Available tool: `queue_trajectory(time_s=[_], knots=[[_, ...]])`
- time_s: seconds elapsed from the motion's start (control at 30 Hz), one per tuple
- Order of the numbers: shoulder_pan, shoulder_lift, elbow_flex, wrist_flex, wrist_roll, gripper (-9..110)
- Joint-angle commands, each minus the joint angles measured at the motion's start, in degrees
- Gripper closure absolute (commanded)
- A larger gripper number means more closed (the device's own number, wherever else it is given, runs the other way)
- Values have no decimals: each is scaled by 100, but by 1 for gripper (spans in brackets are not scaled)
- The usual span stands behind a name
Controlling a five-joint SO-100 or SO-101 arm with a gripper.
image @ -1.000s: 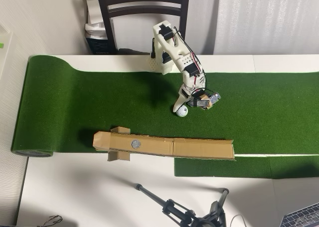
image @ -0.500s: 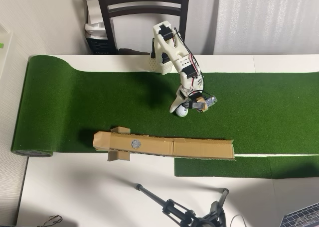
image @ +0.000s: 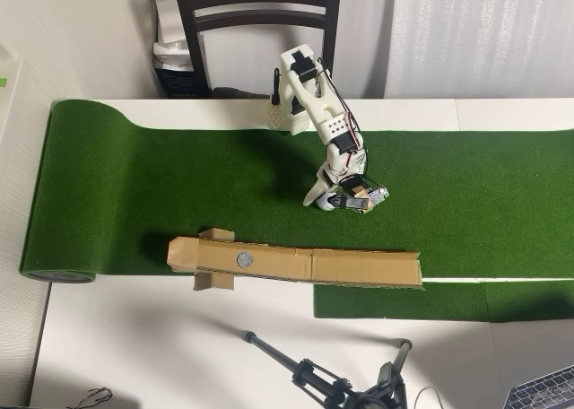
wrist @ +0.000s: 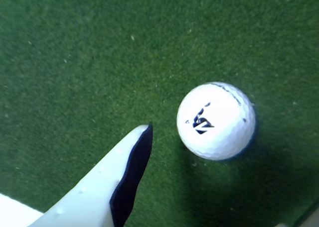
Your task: Pick up the golf ball and place it on the gray mark at the back.
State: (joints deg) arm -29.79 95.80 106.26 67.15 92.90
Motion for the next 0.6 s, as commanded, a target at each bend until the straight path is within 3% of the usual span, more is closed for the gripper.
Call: queue_trajectory(time_s=[0.0,0.57], knots=[[9,105,-483,-105,62,44],[70,-536,-519,-114,70,44]])
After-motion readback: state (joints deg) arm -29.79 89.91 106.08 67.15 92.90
